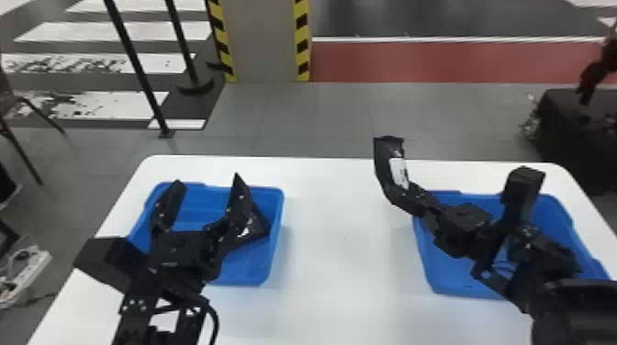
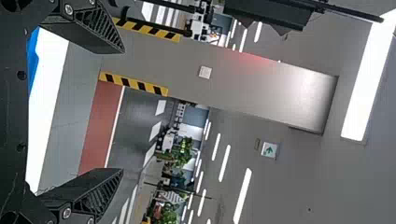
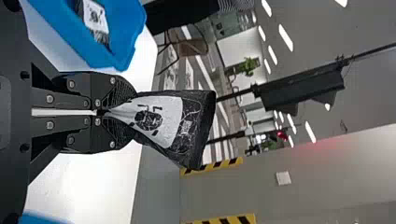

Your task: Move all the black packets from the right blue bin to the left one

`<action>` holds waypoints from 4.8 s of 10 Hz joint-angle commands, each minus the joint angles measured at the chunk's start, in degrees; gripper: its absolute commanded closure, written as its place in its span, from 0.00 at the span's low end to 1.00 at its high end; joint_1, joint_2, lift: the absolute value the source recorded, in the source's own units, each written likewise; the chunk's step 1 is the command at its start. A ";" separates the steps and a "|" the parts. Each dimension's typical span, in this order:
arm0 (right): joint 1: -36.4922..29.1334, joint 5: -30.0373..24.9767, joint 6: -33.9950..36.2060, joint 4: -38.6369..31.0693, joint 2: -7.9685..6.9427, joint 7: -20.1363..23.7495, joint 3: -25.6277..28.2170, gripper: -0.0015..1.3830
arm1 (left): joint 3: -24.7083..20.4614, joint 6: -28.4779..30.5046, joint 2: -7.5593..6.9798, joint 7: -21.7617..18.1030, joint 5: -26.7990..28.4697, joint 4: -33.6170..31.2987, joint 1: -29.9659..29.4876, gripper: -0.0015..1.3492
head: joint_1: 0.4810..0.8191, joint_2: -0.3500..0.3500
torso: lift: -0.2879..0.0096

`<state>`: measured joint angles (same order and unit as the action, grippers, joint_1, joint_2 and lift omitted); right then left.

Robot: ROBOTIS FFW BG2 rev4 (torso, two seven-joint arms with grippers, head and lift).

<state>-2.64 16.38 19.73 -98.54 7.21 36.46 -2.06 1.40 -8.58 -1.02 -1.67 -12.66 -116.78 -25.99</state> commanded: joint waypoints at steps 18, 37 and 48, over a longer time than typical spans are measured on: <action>9.25 8.93 1.93 2.00 2.37 0.63 -22.81 0.82 | 1.67 20.95 -0.83 -2.64 -4.83 -6.47 4.34 0.86 | 0.63 0.90 | 0.60; -3.55 5.50 -0.04 -4.18 -0.09 0.71 -1.37 0.07 | -1.40 -12.10 -1.79 2.02 4.84 24.32 13.48 0.18 | 0.63 0.85 | 0.60; -5.80 -6.71 44.40 -23.59 -1.24 -36.37 15.95 0.07 | 2.46 -0.85 -1.62 0.88 2.46 7.59 0.40 0.23 | 0.63 0.31 | 0.60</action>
<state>-10.94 10.72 62.91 -125.04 5.92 0.13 13.27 3.82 -9.65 -2.68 -0.81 -10.10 -109.16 -25.21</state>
